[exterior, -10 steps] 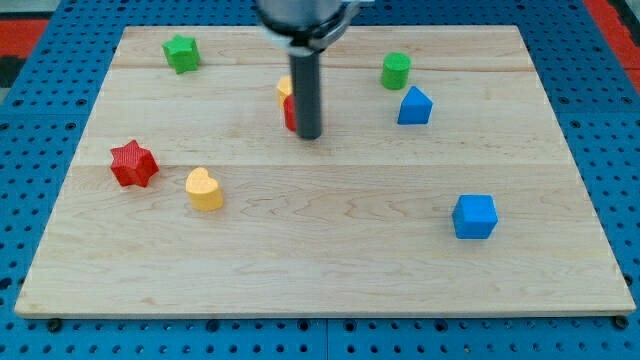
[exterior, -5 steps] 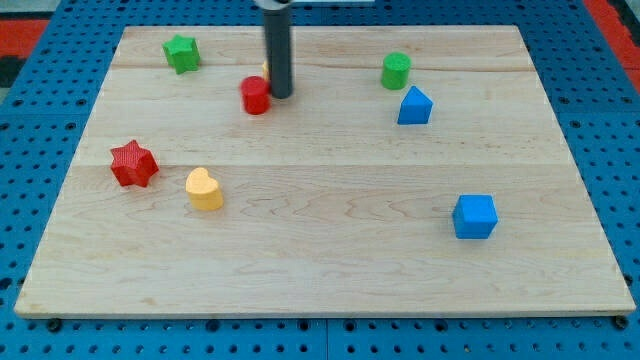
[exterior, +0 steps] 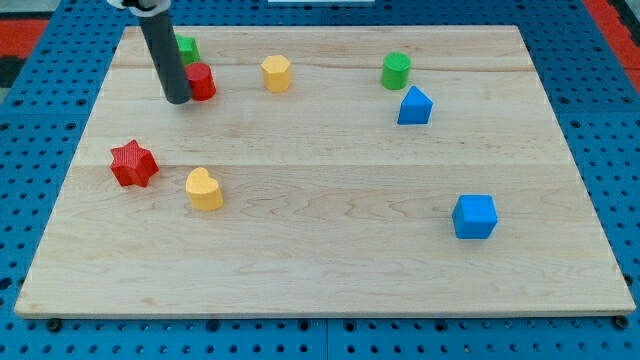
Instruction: Move red circle closer to green star
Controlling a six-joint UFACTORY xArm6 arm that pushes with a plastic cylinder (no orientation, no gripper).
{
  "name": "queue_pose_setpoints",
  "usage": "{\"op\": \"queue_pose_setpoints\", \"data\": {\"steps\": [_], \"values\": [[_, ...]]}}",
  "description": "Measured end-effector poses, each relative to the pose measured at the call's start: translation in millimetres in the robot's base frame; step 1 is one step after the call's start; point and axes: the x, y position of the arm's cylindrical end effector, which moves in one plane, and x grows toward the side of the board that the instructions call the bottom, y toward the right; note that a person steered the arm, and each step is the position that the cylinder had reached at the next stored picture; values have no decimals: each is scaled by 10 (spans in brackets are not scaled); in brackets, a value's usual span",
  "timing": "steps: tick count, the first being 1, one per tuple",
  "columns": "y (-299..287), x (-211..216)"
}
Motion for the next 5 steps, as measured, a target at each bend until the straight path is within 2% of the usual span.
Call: {"op": "queue_pose_setpoints", "data": {"steps": [1, 2, 4, 5], "values": [[159, 117], [441, 411], [144, -209], [144, -336]]}}
